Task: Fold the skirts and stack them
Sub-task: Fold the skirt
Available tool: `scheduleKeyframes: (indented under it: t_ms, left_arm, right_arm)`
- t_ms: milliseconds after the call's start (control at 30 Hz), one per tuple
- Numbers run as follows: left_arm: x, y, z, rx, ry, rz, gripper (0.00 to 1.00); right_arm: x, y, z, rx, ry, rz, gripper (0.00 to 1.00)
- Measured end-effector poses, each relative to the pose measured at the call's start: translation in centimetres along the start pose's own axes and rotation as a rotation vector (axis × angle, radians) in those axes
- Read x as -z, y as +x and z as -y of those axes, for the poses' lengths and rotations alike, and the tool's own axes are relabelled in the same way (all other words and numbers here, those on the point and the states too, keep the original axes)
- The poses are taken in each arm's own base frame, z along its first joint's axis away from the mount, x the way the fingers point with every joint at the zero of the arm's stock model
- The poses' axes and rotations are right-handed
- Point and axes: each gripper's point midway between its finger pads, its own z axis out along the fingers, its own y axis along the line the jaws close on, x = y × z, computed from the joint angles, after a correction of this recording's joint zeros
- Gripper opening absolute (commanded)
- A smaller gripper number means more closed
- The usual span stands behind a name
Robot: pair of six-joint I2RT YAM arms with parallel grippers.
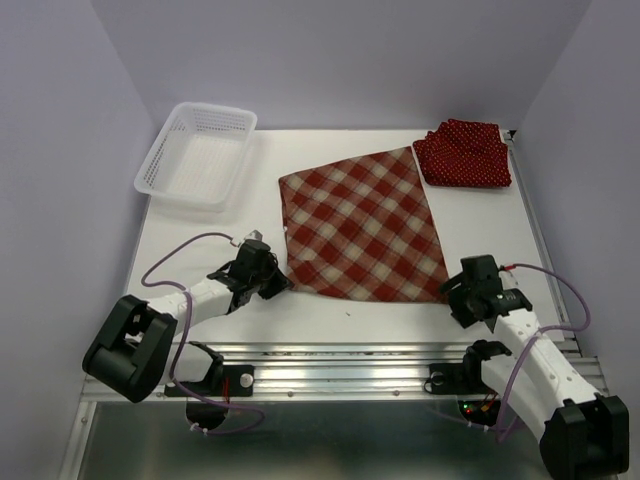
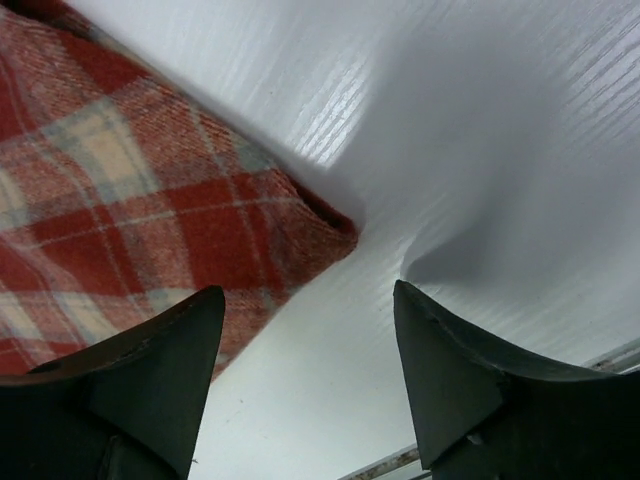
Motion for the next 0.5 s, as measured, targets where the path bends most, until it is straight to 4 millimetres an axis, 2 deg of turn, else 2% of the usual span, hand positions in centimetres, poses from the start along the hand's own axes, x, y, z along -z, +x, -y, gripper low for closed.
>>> scheduleKeyframes:
  t_ms: [67, 100, 200, 233, 267, 400, 500]
  left_arm:
    - [0.1, 0.0, 0.0, 0.0, -0.001, -0.001, 0.0]
    - [0.1, 0.0, -0.1, 0.0, -0.003, -0.002, 0.0]
    - [0.2, 0.1, -0.1, -0.001, -0.009, -0.006, 0.0]
    - [0.3, 0.1, -0.2, -0.002, -0.012, -0.008, 0.0]
    - [0.5, 0.2, -0.2, -0.002, -0.014, -0.01, 0.0]
    - [1.2, 0.3, -0.3, -0.009, -0.017, -0.017, 0.0]
    - [2.2, 0.4, 0.0, -0.02, -0.006, -0.022, 0.0]
  right_arm:
    - [-0.5, 0.1, 0.1, -0.002, 0.007, -0.001, 0.62]
    - [-0.8, 0.3, 0.3, 0.0, 0.017, -0.004, 0.56]
    - [-1.4, 0.2, 0.1, -0.007, 0.023, 0.002, 0.28]
    - [-1.7, 0.2, 0.1, -0.005, 0.026, 0.003, 0.04]
    - [-1.8, 0.2, 0.0, 0.0, 0.025, 0.003, 0.01]
    - [-1.5, -0.2, -0.5, -0.006, -0.011, 0.02, 0.01]
    - [0.3, -1.4, -2.2, -0.027, -0.111, 0.071, 0.01]
